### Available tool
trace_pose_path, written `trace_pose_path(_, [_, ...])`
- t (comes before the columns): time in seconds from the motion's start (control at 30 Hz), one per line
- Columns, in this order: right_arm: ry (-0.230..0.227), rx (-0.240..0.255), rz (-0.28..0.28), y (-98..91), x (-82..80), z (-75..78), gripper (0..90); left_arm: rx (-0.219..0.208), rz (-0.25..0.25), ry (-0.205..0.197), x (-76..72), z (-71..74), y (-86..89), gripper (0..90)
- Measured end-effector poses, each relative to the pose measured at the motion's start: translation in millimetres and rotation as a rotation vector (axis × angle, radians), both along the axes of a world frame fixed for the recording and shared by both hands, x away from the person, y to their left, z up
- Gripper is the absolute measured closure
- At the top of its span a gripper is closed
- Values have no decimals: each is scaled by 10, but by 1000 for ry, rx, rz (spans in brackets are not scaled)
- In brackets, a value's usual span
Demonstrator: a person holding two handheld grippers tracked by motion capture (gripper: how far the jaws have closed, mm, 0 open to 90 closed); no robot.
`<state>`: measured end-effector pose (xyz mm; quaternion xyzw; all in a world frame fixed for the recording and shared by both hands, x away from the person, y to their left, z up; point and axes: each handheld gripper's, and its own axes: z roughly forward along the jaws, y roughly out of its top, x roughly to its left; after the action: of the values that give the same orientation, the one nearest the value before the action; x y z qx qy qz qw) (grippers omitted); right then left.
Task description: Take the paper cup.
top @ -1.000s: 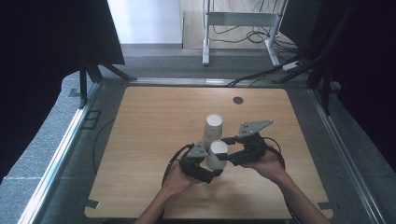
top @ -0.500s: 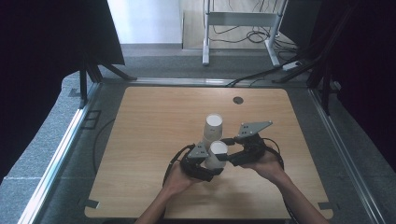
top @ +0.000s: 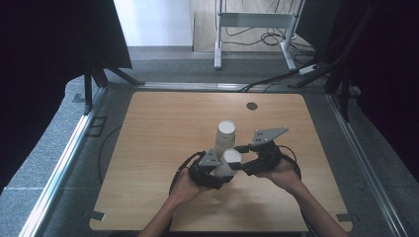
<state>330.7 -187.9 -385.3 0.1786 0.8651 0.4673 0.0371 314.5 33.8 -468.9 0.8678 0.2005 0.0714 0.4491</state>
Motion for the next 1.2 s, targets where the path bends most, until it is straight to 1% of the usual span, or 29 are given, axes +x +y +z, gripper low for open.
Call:
trace_pose_path(0.13, [-1,6,-4,-32,2,26,305,48,-10,-13,13,56,8,354])
trace_pose_path(0.17, [-7,-2,-8,-50,-2,41,282,62,-10,-16,16,70,10,354])
trace_pose_path(0.2, [-7,-2,-8,-50,-2,41,282,72,-11,-20,19,79,10,354])
trace_pose_path(0.27, [-11,-10,-2,-69,-3,52,265,110,-18,-31,28,114,18,354])
trace_pose_path(0.4, [-16,-40,-4,-92,-10,67,220,166,-27,-44,37,160,22,353])
trace_pose_path(0.43, [-20,-60,-2,-97,-10,64,200,178,-31,-44,40,174,21,351])
trace_pose_path(0.47, [-20,-60,-2,-97,-10,64,200,188,-35,-47,42,184,20,351])
trace_pose_path(0.53, [-21,-77,2,-95,-11,58,183,225,-45,-54,48,219,14,350])
trace_pose_path(0.6, [-21,-103,12,-87,-10,44,161,257,-52,-58,53,244,1,348])
trace_pose_path(0.63, [-23,-127,18,-71,-13,26,151,274,-56,-62,56,256,-5,346])
trace_pose_path(0.67, [-23,-127,18,-71,-13,26,151,284,-58,-62,57,265,-12,346])
trace_pose_path(0.8, [-18,-163,29,-34,-10,-14,145,334,-77,-67,63,296,-33,343])
trace_pose_path(1.07, [1,-211,46,33,25,-100,150,399,-117,-74,64,330,-83,355])
trace_pose_path(1.13, [7,-215,52,46,34,-118,154,404,-124,-75,59,332,-106,362])
trace_pose_path(1.17, [11,-219,53,57,42,-136,154,418,-133,-79,61,340,-108,365])
trace_pose_path(1.2, [16,-221,59,71,51,-159,155,418,-133,-79,58,339,-120,365])
